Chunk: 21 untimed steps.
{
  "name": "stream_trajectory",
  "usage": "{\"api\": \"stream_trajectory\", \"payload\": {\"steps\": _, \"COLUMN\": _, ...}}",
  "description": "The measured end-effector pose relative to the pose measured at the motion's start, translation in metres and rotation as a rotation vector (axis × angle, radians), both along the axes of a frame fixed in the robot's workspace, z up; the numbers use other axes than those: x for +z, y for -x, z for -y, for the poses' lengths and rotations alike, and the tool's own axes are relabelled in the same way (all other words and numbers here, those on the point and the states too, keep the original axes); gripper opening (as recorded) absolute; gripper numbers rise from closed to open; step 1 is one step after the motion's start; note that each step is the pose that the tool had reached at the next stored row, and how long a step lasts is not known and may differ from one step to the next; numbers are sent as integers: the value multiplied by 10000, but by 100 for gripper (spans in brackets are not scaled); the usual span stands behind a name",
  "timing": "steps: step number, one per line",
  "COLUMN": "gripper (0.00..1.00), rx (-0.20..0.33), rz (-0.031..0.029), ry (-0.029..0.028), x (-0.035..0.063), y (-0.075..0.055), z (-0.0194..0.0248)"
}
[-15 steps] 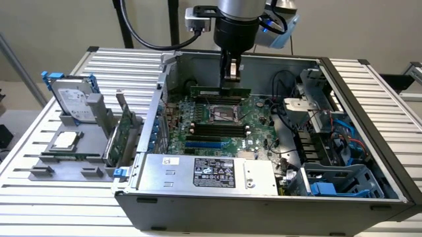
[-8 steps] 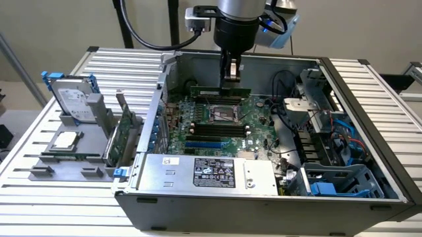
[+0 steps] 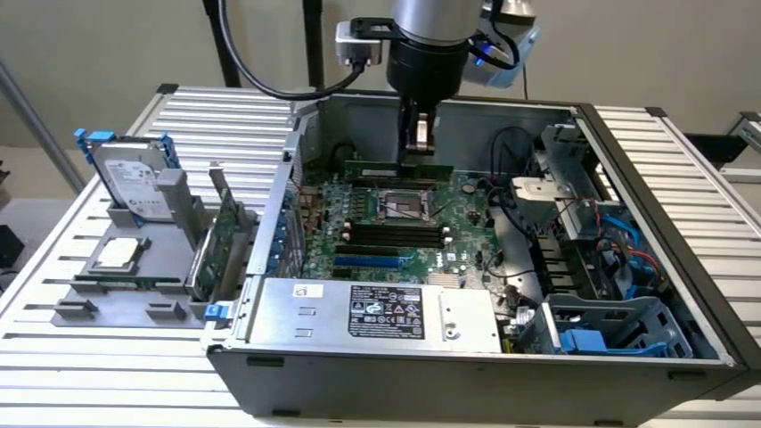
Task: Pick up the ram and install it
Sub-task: 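Pick up the ram and move it above insertion slot, then insert the ram into the slot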
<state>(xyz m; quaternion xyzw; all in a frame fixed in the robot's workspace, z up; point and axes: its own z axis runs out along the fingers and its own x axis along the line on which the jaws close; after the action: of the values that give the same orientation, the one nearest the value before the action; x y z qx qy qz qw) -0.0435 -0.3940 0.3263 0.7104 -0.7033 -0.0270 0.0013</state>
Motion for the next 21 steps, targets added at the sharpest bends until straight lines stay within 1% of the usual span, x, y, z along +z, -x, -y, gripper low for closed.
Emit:
{"api": "stream_trajectory", "payload": {"steps": 5, "gripper": 0, "rx": -88, "rz": 1, "ry": 4, "x": -53, "y": -2, "z": 24}}
{"api": "stream_trajectory", "payload": {"steps": 12, "gripper": 0, "rx": -289, "rz": 8, "ry": 26, "x": -125, "y": -3, "z": 37}}
{"api": "stream_trajectory", "payload": {"steps": 21, "gripper": 0, "rx": -368, "rz": 8, "ry": 27, "x": -286, "y": -43, "z": 38}}
